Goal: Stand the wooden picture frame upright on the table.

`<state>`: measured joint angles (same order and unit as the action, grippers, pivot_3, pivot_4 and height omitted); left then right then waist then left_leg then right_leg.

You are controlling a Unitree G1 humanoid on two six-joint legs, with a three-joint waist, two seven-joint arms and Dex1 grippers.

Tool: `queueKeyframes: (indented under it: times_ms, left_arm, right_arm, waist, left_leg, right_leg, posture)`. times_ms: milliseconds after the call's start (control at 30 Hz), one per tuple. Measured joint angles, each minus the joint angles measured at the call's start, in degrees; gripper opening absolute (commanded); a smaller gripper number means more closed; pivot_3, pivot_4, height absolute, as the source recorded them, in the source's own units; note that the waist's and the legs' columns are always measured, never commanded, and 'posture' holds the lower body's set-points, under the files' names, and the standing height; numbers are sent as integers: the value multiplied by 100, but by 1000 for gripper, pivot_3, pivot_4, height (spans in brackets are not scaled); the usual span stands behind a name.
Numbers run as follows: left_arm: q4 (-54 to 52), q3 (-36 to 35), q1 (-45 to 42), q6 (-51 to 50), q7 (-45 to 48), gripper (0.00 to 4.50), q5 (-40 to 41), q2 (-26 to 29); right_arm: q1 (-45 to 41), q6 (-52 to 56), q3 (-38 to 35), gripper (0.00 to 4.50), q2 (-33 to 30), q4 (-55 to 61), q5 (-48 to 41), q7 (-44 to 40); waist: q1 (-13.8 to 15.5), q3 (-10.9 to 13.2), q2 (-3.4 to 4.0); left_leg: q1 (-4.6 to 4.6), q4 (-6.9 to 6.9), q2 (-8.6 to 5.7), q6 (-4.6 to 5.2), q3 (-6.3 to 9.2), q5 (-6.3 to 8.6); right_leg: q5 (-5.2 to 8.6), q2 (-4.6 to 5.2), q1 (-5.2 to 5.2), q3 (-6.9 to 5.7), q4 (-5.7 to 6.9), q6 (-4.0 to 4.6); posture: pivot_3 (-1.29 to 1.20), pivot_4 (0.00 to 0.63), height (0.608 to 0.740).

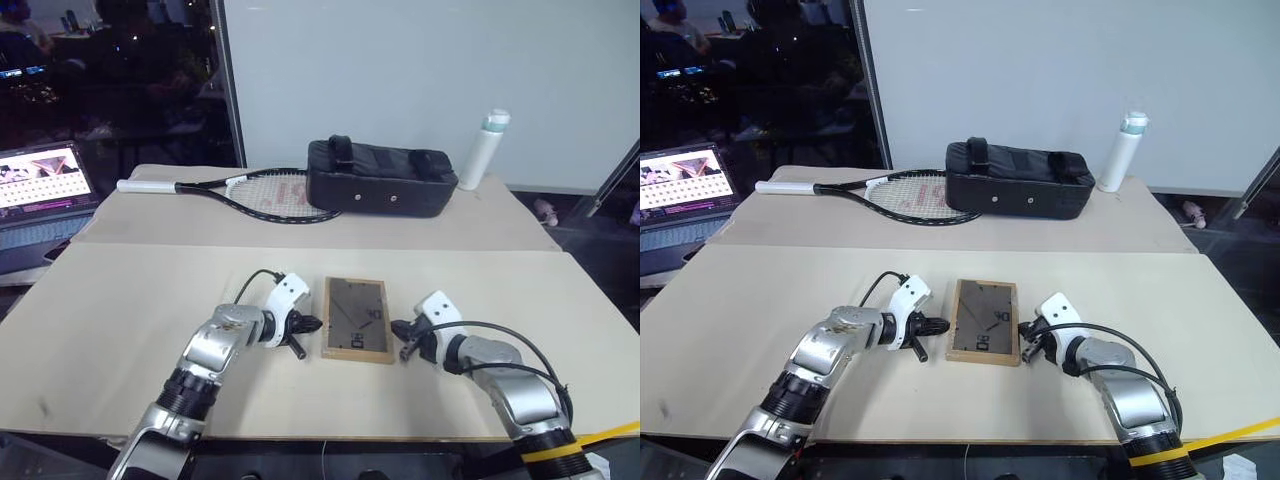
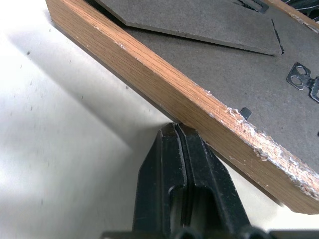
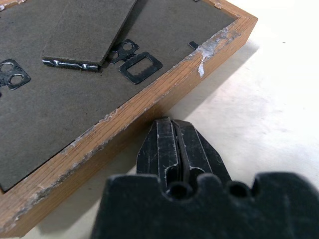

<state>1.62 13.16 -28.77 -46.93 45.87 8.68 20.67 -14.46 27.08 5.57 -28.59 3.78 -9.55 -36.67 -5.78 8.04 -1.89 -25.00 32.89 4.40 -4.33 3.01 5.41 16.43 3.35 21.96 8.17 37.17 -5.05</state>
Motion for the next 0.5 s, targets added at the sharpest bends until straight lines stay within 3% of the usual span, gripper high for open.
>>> queueKeyframes:
  times_ms: [100, 300, 467, 500]
  left_arm:
    - [-311, -241, 385, -1, 8, 52, 234, 71]
    - [-1121, -1327, 1188, -1052, -77, 52, 1202, 253]
    - [-1451, -2915, 1296, -3050, -214, 52, 2546, 142]
    - [-1498, -3254, 1140, -3562, -271, 284, 2786, 36]
  right_arm:
    - [-43, -176, 30, 0, -81, -138, 37, -116]
    - [-238, -731, 65, 0, -399, -601, 216, -421]
    - [-343, -964, -113, 0, -794, -948, 221, -678]
    - [-357, -1038, -128, 0, -874, -1009, 222, -790]
  waist:
    - [1, -5, 1]
    - [35, -5, 2]
    - [30, 19, 2]
    - [42, 28, -1]
  left_leg:
    - [5, -4, 1, -1, -3, 2]
    - [5, -6, 1, -1, -4, 2]
    - [-17, -3, 1, -1, -1, 1]
    - [-19, 0, 0, -1, 0, 1]
  right_leg:
    - [4, 0, -1, 2, 0, 5]
    - [16, 2, -1, 0, -1, 20]
    - [19, 2, 21, -2, 4, 27]
    - [15, 2, 20, -3, 3, 19]
  posture:
    - [0, 150, 726]
    - [0, 150, 726]
    - [0, 150, 726]
    - [0, 150, 726]
